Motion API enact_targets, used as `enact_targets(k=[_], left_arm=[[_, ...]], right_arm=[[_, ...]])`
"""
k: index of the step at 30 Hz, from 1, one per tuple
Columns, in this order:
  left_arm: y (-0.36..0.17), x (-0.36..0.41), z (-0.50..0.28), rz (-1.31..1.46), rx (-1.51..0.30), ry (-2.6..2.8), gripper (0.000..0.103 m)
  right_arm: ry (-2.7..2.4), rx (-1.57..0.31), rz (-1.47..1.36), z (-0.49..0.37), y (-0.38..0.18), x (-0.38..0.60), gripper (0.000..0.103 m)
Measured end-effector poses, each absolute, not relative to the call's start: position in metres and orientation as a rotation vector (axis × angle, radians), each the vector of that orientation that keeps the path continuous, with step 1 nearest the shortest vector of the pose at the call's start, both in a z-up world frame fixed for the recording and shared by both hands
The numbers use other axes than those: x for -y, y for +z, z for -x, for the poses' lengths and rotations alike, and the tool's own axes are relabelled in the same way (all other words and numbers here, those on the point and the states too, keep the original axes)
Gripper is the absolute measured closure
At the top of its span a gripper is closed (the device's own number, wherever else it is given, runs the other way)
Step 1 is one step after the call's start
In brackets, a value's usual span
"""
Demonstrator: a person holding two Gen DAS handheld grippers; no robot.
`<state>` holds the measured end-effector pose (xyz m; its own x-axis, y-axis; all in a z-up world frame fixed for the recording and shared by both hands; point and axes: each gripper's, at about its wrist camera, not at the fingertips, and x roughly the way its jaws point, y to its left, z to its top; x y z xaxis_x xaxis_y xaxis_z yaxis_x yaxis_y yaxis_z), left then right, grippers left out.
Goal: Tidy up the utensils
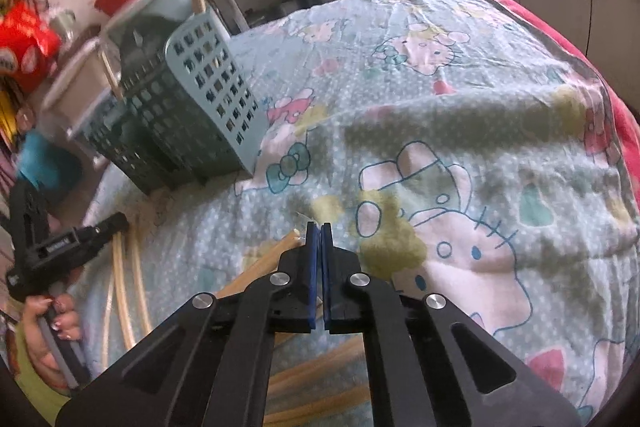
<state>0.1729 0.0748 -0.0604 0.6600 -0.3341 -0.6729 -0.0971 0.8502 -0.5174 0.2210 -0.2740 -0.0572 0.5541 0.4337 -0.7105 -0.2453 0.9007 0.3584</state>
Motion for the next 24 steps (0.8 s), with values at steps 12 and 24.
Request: enact_targets(k=[12, 24], left_arm=[[-0.037, -0.073, -0.16, 0.555, -0.781, -0.174, 0.096], [-0.008, -0.07, -0.149, 0.53, -0.705, -0.212, 0.097]], right_arm=[[0.426, -0.841, -0.312, -0.212, -0.04, 0.291, 0.101], [0.346, -0.876, -0.336, -0.225, -0.051, 0.305, 0.099]])
